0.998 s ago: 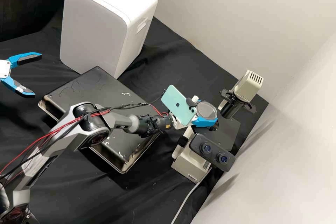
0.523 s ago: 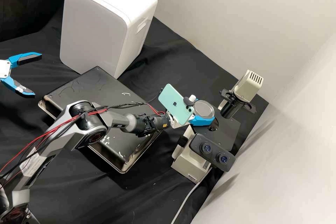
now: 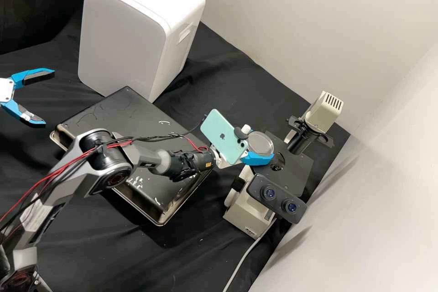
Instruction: Place the petri dish on the bench
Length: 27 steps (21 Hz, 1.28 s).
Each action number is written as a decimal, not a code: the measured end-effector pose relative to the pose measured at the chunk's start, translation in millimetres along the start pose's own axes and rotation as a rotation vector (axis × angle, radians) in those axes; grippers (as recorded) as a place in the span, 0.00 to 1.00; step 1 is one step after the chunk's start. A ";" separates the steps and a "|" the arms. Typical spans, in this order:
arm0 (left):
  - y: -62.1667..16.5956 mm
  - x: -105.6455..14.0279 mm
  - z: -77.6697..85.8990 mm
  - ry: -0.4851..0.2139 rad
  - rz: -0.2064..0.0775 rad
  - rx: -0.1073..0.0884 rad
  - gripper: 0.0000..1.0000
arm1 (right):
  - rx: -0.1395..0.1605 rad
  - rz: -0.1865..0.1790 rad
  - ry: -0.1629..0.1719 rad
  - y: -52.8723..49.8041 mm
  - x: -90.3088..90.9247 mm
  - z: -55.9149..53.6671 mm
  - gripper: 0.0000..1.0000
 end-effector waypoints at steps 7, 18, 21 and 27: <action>-0.1 0.0 1.2 -0.007 0.000 0.000 1.00 | 0.022 -0.023 0.059 -2.7 -53.0 -9.9 0.00; -0.1 0.0 1.2 -0.007 0.000 0.000 1.00 | 0.010 0.020 0.246 -7.5 -123.1 -35.3 0.00; -0.1 0.0 1.2 -0.007 0.000 0.000 1.00 | 0.011 0.013 0.266 -14.3 -139.3 -33.6 0.00; -0.1 0.0 1.2 -0.007 0.000 0.000 1.00 | -0.008 -0.009 0.320 -28.7 -163.2 -28.2 0.00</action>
